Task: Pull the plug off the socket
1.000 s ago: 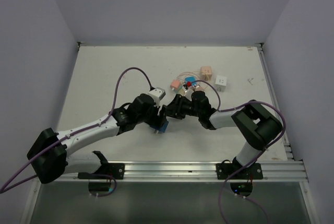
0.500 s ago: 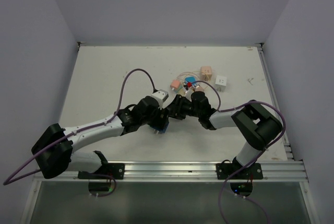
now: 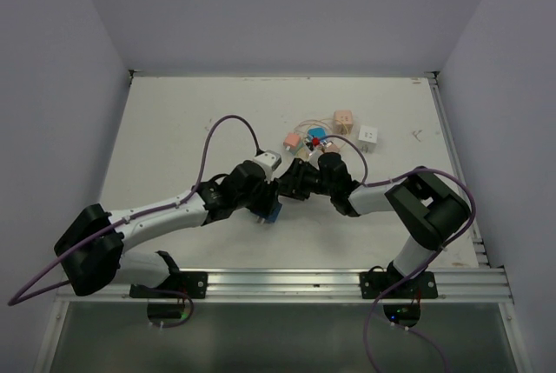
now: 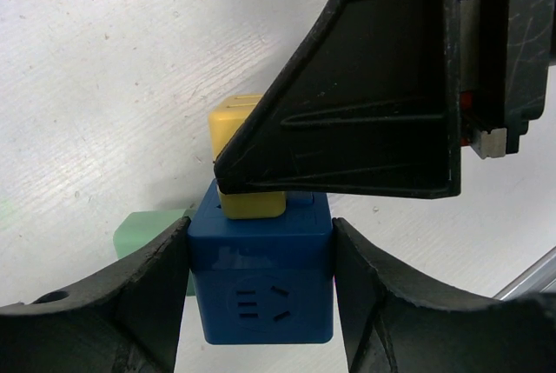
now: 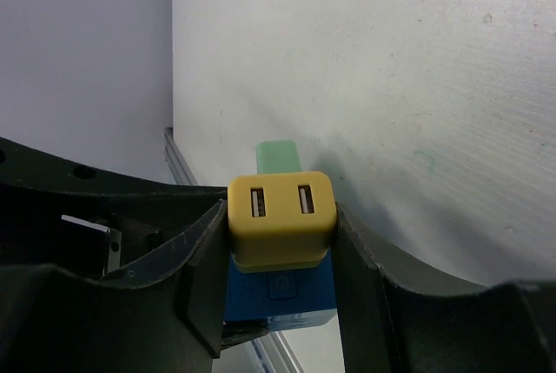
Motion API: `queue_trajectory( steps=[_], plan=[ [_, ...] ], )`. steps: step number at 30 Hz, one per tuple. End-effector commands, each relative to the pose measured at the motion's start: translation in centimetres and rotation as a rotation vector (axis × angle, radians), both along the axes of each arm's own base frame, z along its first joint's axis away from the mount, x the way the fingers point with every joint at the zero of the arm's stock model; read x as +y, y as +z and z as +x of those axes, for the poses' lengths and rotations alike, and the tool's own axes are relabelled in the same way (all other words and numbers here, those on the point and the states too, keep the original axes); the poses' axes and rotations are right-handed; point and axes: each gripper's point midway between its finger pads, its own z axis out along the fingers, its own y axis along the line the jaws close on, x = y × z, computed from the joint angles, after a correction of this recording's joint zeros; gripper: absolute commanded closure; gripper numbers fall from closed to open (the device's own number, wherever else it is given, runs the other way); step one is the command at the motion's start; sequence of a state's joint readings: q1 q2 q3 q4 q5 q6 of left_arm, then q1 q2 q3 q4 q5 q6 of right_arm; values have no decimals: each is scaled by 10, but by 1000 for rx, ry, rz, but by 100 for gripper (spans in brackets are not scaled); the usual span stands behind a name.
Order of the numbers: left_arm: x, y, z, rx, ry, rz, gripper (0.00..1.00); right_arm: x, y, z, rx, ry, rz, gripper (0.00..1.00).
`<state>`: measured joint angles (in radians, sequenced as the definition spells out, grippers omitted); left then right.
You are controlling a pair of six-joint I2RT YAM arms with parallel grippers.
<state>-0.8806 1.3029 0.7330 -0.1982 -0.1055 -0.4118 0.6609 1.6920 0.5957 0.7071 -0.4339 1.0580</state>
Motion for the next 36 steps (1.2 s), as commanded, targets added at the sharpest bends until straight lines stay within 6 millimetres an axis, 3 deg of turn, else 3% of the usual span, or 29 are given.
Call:
queue_trajectory(
  steps=[1,3,5,7,13,21,27,36],
  plan=[
    [-17,11,3,-12,-21,-54,59,5,30,4,-76,0,60,100],
    [-17,9,1,-2,-29,-48,70,4,29,5,-80,-4,55,100],
    [-15,6,-2,12,-30,-38,90,4,31,6,-88,-5,53,100],
    [-13,1,-8,38,-35,-27,100,4,31,8,-90,-7,51,100],
    [-4,-20,-30,136,-39,6,100,-5,47,29,-130,-59,63,100],
    [12,-58,-63,309,-49,109,100,-44,71,77,-199,-205,81,100],
    [18,-69,-74,371,-46,166,100,-62,91,99,-268,-265,52,100],
    [21,-60,-80,379,-57,179,100,-108,110,128,-342,-387,-41,100]
  ],
)
